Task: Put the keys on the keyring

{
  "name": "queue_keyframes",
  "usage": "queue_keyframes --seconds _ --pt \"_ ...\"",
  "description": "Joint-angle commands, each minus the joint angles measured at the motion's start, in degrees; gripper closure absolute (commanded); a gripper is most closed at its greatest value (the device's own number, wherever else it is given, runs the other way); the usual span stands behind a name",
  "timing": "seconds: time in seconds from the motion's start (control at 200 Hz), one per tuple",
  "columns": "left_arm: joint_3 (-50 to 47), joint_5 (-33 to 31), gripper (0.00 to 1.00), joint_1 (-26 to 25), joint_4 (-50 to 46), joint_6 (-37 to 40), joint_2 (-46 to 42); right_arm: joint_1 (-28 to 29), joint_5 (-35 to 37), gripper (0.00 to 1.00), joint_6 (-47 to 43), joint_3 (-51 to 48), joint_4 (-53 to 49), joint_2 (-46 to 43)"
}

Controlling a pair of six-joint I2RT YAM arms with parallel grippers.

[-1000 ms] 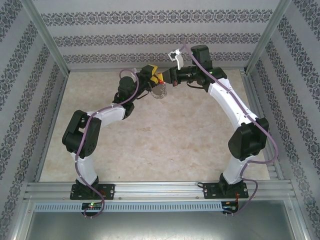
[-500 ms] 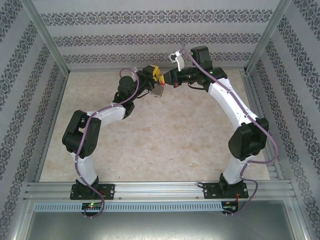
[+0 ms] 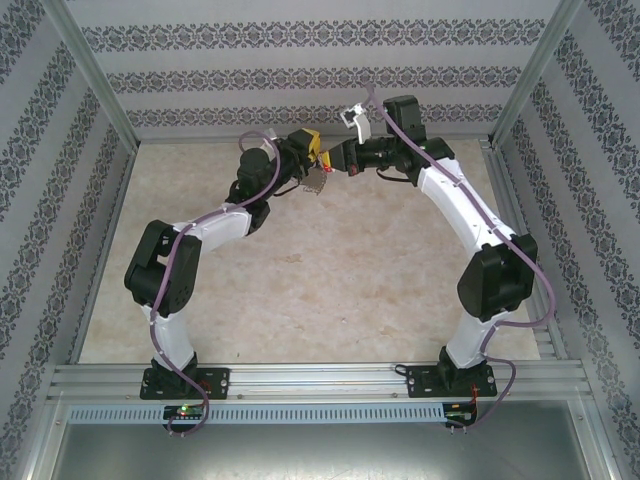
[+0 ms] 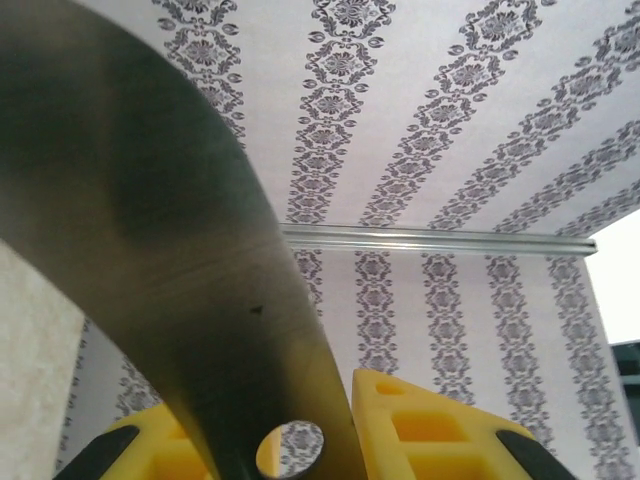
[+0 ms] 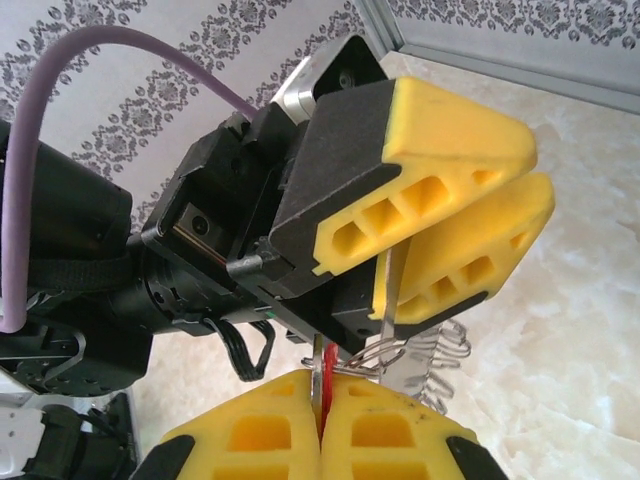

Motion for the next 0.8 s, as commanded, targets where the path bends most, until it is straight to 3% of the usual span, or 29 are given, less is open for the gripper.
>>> queue_keyframes --seconds 0.0,0.28,0.465,0.794 --pt "1.98 -1.39 1.0 -0.22 -2.99 9.98 -1.79 -0.39 -3.81 1.0 3.0 -1.3 7.52 -4.63" --pt "4.52 -0.85 1.0 -0.25 -7.44 16.92 -2.06 0.07 -4.39 0.99 6.48 -4.72 10.83 -5.9" --pt "4.55 -1.99 1.0 -0.49 -18.93 25.52 -4.67 1.16 -3.65 0.99 11.06 -12.32 15.76 -7.05" --pt "8.9 -5.38 1.0 -1.45 -47.53 41.23 -5.37 2.22 0.49 1.0 16.53 -25.76 21.96 -3.5"
